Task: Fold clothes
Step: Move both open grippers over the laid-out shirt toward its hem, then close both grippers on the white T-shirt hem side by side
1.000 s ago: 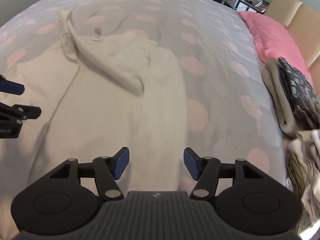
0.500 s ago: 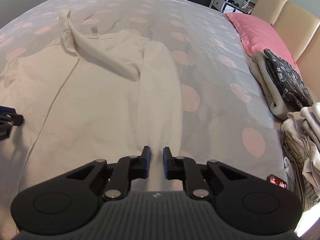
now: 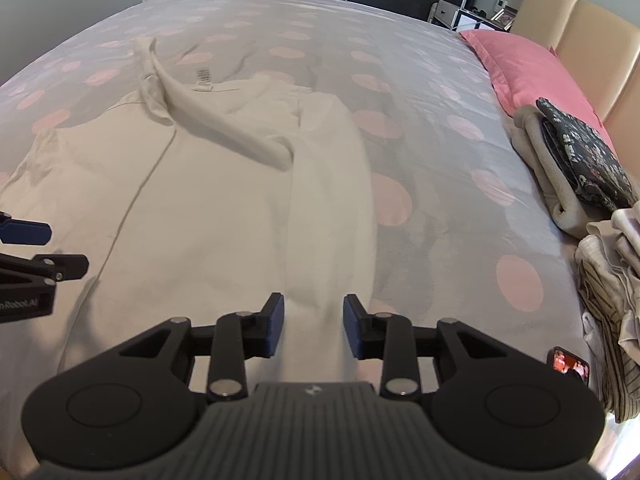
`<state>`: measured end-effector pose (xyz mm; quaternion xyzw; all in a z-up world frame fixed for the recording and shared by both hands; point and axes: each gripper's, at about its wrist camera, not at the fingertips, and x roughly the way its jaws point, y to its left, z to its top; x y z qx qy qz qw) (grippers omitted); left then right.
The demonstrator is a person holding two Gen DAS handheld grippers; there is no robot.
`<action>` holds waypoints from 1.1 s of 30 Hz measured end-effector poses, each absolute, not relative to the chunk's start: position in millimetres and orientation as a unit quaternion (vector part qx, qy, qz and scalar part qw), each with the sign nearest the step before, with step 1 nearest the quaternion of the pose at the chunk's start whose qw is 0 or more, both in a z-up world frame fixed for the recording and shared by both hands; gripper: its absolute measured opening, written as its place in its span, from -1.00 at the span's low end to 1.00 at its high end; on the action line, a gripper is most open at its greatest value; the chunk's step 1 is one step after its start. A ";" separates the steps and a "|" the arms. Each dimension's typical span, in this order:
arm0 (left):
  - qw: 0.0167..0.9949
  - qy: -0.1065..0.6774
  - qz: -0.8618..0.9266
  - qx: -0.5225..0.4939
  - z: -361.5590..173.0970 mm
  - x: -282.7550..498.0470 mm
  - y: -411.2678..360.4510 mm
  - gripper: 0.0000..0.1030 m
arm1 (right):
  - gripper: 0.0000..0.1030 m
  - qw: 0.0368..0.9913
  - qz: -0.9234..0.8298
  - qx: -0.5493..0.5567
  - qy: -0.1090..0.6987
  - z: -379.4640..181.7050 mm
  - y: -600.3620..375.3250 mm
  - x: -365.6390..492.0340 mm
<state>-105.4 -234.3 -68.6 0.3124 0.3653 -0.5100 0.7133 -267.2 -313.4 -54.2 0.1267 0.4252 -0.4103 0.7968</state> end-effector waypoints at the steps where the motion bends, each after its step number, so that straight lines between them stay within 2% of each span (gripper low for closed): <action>1: 0.710 0.368 -0.511 0.316 -70.9 -107.9 -234.9 -0.08 | -0.28 0.797 -0.409 0.127 0.427 -55.5 -313.2 -267.7; 4: 0.699 0.376 -0.509 0.331 -79.1 -112.4 -236.5 -0.09 | -0.35 0.792 -0.408 0.131 0.435 -61.7 -315.6 -270.3; 5: 0.699 0.380 -0.503 0.337 -82.0 -112.1 -236.8 -0.10 | -0.63 0.790 -0.409 0.136 0.436 -63.4 -317.3 -271.6; 6: 0.699 0.385 -0.499 0.337 -83.8 -110.7 -236.4 -0.14 | -0.69 0.788 -0.410 0.148 0.434 -64.2 -320.3 -274.1; 8: 0.697 0.394 -0.502 0.326 -83.7 -105.1 -234.4 -0.31 | -0.70 0.788 -0.409 0.185 0.421 -62.2 -327.9 -280.5; 10: 0.695 0.399 -0.504 0.322 -81.5 -101.7 -234.0 -0.64 | -0.71 0.786 -0.407 0.225 0.408 -59.0 -336.3 -287.1; 12: 0.696 0.403 -0.502 0.318 -80.1 -98.7 -233.4 -0.81 | -0.72 0.780 -0.406 0.260 0.399 -57.8 -343.4 -292.2; 15: 0.699 0.408 -0.500 0.309 -78.0 -96.1 -231.4 -0.89 | -0.68 0.771 -0.409 0.291 0.391 -58.1 -349.0 -296.9; 16: 0.699 0.408 -0.500 0.308 -77.5 -95.9 -231.0 -0.89 | -0.54 0.771 -0.411 0.289 0.391 -58.3 -347.4 -295.6; 20: 0.701 0.401 -0.501 0.311 -76.7 -99.3 -230.3 -0.87 | -0.25 0.786 -0.404 0.233 0.405 -58.4 -330.2 -284.4; 21: 0.701 0.400 -0.500 0.312 -77.3 -100.2 -230.5 -0.79 | -0.22 0.791 -0.400 0.215 0.411 -59.0 -324.0 -280.5; 22: 0.702 0.399 -0.500 0.314 -78.0 -101.1 -230.7 -0.63 | -0.13 0.795 -0.395 0.196 0.416 -59.8 -317.6 -276.1; 23: 0.702 0.398 -0.499 0.315 -78.7 -101.9 -230.9 -0.56 | -0.04 0.800 -0.388 0.177 0.423 -61.2 -311.2 -271.7; 25: 0.703 0.395 -0.499 0.318 -80.0 -103.7 -231.2 -0.35 | -0.02 0.801 -0.383 0.135 0.441 -66.1 -300.0 -263.4; 27: 0.703 0.392 -0.498 0.322 -81.4 -105.4 -231.3 -0.29 | -0.12 0.792 -0.387 0.093 0.463 -72.9 -292.9 -257.3; 29: 0.705 0.386 -0.498 0.328 -82.4 -106.1 -230.6 -0.29 | -0.60 0.783 -0.399 0.076 0.471 -76.2 -293.4 -258.2; 31: 0.707 0.386 -0.495 0.327 -81.6 -104.1 -230.6 -0.65 | -0.67 0.781 -0.407 0.092 0.464 -73.1 -299.8 -263.7; 33: 0.707 0.390 -0.496 0.319 -79.4 -101.3 -229.9 -0.83 | -0.75 0.781 -0.416 0.119 0.450 -67.0 -307.1 -269.1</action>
